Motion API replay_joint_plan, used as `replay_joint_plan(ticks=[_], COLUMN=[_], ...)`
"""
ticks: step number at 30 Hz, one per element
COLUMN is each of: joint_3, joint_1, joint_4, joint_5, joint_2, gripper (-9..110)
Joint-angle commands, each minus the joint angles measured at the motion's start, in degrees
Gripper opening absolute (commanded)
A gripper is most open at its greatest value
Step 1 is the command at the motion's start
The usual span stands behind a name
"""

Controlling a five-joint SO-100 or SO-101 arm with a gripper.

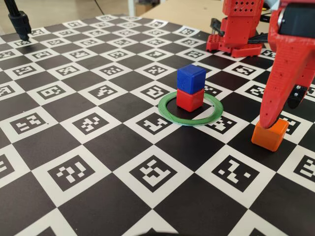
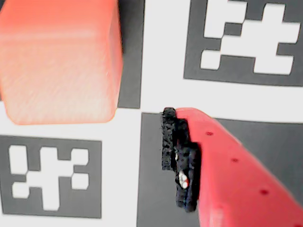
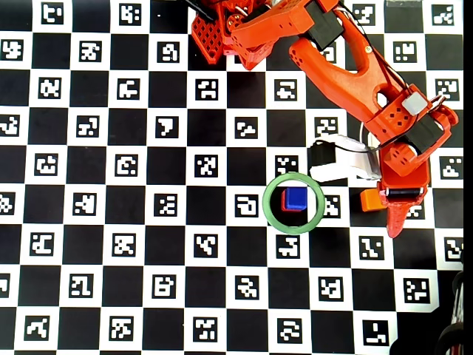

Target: Grab the red cube then put it in the green circle then put the blue cube on top and finally the orange cube on top

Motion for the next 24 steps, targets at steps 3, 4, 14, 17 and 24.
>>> replay_joint_plan(ticks=[3, 4, 14, 17, 24], joint_3=[1.58, 1.93, 2.29, 2.46, 3.52], joint_1=[0.88, 0.97, 1.05, 0.79, 0.70], joint_4=[-2.90, -3.43, -5.27, -5.80, -7.38], joint_5=[-0.62, -0.79, -0.97, -0.79, -0.62], joint_2=[5.01, 5.01, 2.99, 2.37, 1.41], gripper=[48, 48, 48, 48, 48])
